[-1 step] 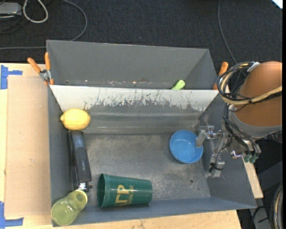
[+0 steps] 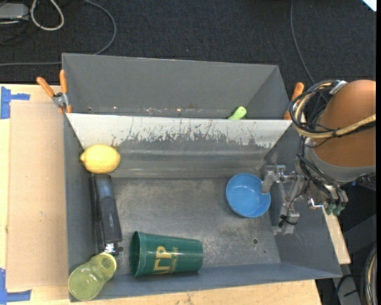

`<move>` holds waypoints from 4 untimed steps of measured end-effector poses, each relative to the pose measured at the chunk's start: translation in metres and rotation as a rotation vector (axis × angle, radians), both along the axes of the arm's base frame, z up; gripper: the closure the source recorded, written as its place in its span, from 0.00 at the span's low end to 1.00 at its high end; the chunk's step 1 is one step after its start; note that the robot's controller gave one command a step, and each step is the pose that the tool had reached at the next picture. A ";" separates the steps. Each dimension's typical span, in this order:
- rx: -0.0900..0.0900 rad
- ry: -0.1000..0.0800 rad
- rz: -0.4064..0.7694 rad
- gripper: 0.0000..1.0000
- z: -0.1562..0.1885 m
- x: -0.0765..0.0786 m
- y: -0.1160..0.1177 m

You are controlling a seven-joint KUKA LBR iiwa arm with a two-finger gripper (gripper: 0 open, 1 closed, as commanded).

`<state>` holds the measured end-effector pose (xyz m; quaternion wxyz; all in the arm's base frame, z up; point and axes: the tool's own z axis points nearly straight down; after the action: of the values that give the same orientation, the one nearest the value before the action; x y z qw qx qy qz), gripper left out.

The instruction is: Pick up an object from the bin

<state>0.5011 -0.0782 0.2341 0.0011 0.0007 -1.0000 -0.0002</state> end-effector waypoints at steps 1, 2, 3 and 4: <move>0.001 -0.003 -0.109 0.00 -0.122 0.055 -0.010; -0.001 -0.009 -0.074 0.00 -0.165 0.073 -0.018; 0.001 0.001 -0.348 0.00 -0.165 0.063 0.011; -0.002 -0.009 -0.077 0.00 -0.165 0.073 -0.019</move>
Offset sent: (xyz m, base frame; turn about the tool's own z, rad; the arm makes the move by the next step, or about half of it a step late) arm 0.0727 -0.0192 -0.1641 0.0755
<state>0.5741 -0.0969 0.0688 -0.0035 -0.0377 -0.9993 0.0005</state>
